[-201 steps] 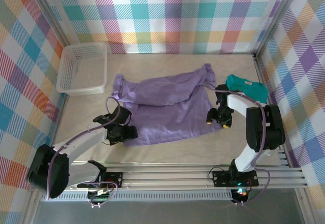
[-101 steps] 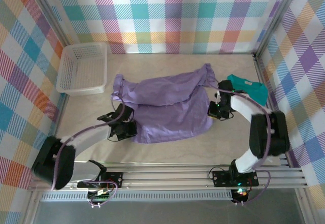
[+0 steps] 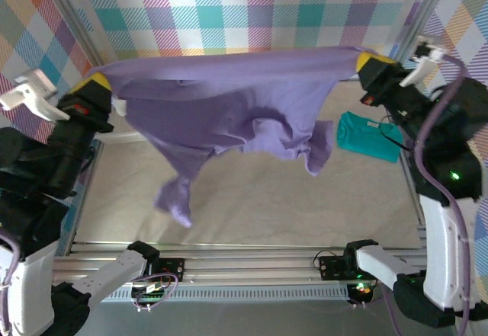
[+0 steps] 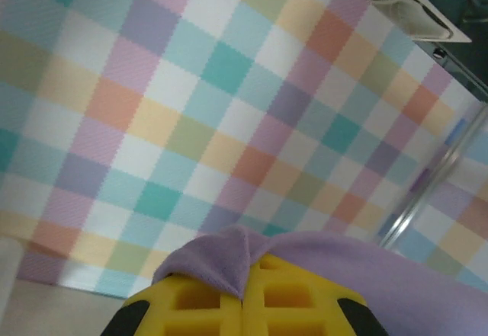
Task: Fold the inside-out t-shirt
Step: Flatten out the T-shirt at the center of the table.
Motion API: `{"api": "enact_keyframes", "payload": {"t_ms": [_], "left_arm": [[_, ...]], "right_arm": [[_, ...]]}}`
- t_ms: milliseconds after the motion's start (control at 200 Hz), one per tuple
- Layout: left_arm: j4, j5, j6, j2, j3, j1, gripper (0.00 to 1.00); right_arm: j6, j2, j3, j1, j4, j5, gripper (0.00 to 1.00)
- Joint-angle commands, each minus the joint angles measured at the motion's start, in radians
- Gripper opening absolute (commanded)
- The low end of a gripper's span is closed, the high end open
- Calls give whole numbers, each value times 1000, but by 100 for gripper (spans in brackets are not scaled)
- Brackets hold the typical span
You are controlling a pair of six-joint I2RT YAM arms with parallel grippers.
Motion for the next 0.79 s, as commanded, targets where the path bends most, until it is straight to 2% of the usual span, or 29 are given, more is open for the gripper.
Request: {"api": "enact_keyframes", "payload": {"t_ms": [0,100,245,340,425,490,535,670,790], "left_arm": [[-199,-87,84,164,57,9,0],[-204,-76,92,253,71,48,0],[-129,85,38,457,130,214,0],[-157,131,31,679,386,264,0],[-235,177,28,849,725,288,0],[-271,211,28,927,960,303,0],[-240,229,23,933,1033,313,0],[-113,252,11,794,902,322,0],[-88,273,8,650,685,322,0]], "right_arm": [[-41,47,56,-6,-140,36,0],[-61,84,59,-5,-150,66,0],[-97,236,69,-7,-41,120,0],[-114,433,236,-9,24,112,0],[-123,595,464,-11,33,125,0],[-128,666,624,-17,23,131,0],[-145,691,722,-18,26,139,0],[-176,722,892,-17,8,152,0],[-174,679,846,-17,-27,117,0]]}}
